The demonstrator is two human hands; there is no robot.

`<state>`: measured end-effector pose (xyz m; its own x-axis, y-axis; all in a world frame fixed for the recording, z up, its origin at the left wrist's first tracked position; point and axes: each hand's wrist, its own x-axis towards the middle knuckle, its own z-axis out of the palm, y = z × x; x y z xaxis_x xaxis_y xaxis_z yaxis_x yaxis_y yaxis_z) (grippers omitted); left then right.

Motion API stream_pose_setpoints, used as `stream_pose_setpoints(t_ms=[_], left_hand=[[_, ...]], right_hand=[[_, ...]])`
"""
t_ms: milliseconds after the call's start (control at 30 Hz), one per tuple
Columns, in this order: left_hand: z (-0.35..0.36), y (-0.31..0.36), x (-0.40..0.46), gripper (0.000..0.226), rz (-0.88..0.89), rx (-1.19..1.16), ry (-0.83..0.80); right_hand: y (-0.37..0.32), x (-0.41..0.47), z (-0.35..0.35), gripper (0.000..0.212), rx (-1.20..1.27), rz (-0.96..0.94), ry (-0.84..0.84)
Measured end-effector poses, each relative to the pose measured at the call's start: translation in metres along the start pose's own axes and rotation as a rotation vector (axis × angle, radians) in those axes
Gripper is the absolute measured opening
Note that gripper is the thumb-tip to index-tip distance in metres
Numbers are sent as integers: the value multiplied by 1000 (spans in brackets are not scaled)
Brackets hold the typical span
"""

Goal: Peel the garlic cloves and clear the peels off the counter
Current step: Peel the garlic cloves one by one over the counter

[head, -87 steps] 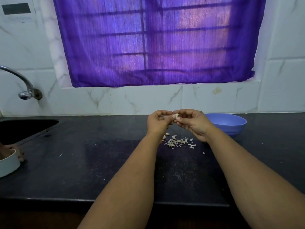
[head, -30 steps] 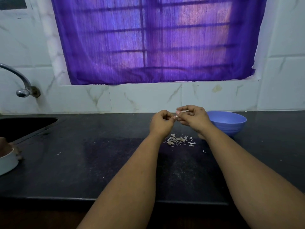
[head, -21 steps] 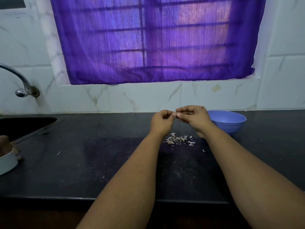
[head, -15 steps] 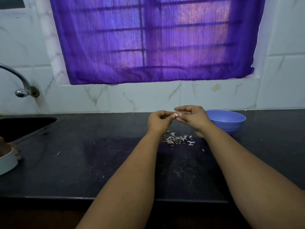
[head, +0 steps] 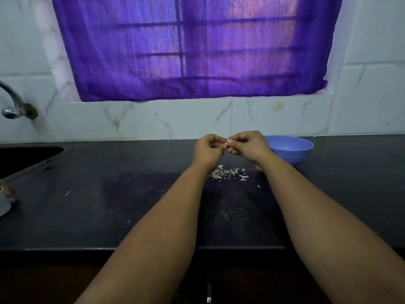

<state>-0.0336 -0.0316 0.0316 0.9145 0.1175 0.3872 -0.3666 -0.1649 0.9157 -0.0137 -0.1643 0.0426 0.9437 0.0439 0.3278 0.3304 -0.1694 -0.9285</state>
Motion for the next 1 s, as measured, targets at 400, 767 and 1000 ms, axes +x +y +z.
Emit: stream_pose_setpoints(t_ms=[400,767,1000], left_hand=[[6,-7,0,27,-57,237,-163],[-37,-4,8,13,-73,871,-225],[-29,-1,-5,34,-52,1016,-407]], right_hand=[[2,12,-51,22,-613,-168,518],[5,15,-45,35,-818,-182,398],[-2,-12,5,24,-1003,-80,-335]])
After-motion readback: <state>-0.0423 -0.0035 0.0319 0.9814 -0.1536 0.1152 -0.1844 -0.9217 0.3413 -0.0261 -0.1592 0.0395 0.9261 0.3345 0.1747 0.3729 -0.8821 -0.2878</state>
